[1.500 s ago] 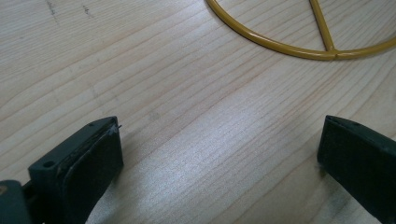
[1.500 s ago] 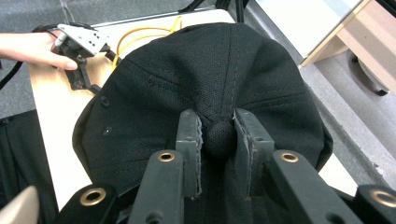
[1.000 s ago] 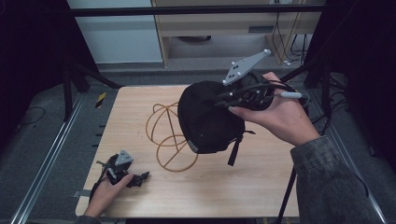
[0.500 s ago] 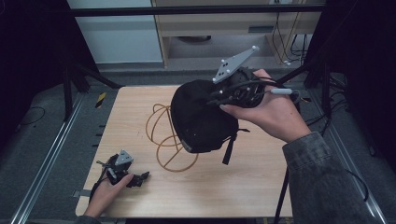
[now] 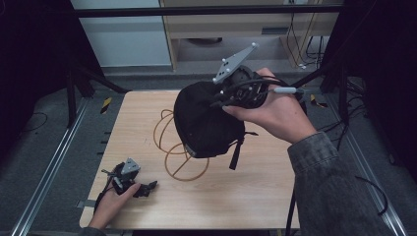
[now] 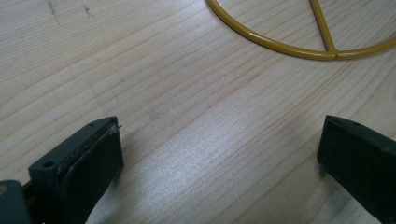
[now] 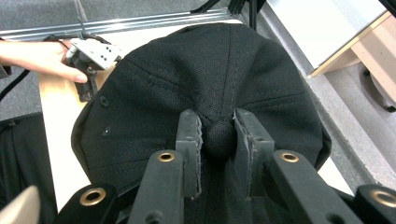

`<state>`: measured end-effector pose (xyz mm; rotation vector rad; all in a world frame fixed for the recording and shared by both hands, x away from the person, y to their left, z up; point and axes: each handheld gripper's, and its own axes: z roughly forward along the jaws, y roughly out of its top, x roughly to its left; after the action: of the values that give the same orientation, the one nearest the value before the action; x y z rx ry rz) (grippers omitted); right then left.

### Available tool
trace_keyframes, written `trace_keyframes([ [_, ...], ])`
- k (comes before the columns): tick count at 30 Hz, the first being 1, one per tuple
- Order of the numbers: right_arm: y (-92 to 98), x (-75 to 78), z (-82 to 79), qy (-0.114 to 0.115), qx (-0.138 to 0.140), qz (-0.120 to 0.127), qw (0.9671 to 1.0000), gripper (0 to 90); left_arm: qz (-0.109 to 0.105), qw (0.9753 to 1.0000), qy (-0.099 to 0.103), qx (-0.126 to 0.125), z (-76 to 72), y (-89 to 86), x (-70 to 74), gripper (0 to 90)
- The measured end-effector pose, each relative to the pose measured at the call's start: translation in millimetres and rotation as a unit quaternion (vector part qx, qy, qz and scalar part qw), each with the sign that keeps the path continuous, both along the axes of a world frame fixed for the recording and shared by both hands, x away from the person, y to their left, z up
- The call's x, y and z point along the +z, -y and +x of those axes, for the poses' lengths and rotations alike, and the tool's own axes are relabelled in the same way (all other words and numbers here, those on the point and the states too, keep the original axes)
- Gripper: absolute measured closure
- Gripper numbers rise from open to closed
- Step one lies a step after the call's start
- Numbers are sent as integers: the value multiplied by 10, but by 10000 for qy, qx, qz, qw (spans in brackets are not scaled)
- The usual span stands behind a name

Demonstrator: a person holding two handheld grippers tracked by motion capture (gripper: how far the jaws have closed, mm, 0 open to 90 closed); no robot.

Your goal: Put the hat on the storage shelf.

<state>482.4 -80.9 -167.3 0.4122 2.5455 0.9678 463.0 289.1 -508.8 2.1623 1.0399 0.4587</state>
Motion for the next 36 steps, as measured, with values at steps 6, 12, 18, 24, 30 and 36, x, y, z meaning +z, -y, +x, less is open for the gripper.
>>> trace_keyframes([
  [6,-61,-14,58,-21,9,-43,10000,733,12,10000,3,-9,1,-1,1,0],
  [12,-124,-13,120,-43,21,-67,10000,733,11,10000,4,-10,1,-2,1,0],
  [18,-205,-32,151,-69,52,-100,9999,733,11,10000,3,-10,1,-1,1,0],
  [24,-258,-66,176,-94,105,-122,9998,732,11,10000,3,-9,1,-1,1,0],
  [30,-321,-103,204,-124,147,-114,9997,732,10,10000,2,-10,1,-2,1,0],
  [36,-393,-117,232,-158,167,-82,9997,732,14,10000,9,-9,1,-1,0,0],
])
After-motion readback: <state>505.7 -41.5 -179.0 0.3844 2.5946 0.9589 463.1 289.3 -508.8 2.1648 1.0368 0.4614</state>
